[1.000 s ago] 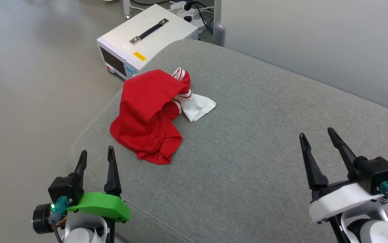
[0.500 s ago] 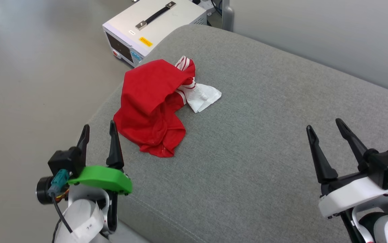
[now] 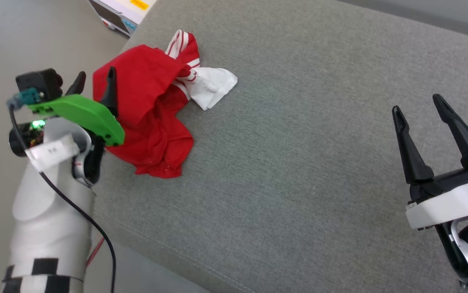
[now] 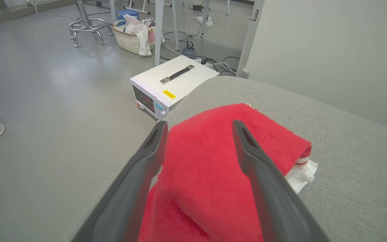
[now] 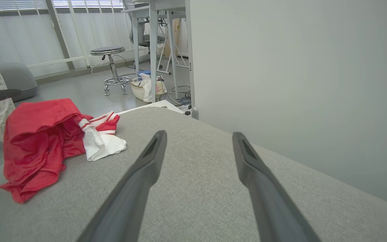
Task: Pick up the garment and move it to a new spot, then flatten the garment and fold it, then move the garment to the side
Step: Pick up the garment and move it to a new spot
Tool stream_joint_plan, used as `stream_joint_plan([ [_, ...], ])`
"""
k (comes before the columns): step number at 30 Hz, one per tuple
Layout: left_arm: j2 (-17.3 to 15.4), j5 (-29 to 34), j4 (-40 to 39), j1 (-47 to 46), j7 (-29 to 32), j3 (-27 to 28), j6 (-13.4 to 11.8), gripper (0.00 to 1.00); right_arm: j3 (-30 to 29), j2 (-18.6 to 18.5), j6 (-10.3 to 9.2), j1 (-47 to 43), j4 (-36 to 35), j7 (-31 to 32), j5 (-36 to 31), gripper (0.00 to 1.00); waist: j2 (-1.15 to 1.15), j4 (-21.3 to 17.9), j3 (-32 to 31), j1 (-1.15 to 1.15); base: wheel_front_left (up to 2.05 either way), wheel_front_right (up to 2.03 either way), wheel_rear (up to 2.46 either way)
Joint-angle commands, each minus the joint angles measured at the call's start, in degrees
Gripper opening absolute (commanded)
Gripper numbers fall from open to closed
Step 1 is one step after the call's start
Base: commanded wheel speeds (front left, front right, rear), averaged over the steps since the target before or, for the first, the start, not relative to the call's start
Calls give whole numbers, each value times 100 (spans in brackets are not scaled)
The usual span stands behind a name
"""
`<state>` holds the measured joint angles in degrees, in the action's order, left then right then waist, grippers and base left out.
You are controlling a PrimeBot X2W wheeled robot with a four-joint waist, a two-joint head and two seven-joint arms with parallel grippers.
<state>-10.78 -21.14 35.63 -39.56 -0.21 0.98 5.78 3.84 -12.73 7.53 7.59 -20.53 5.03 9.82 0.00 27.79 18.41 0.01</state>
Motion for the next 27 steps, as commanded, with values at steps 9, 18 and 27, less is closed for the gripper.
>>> stream_joint_plan([
  [9,-758,-628,1244,-1054,1708,84,140,100,13,-121,-4,454,-22,-150,133,100,0,-1064,1224,-1,0,0,0],
  [18,-912,-1127,2155,-1202,3006,174,74,100,33,-173,-4,612,40,-267,203,100,0,-1343,1523,-1,0,0,0],
  [27,-916,-1100,2311,-1152,3017,75,-16,0,3,-124,-4,618,185,-340,194,100,0,-1322,1288,-1,0,0,0],
])
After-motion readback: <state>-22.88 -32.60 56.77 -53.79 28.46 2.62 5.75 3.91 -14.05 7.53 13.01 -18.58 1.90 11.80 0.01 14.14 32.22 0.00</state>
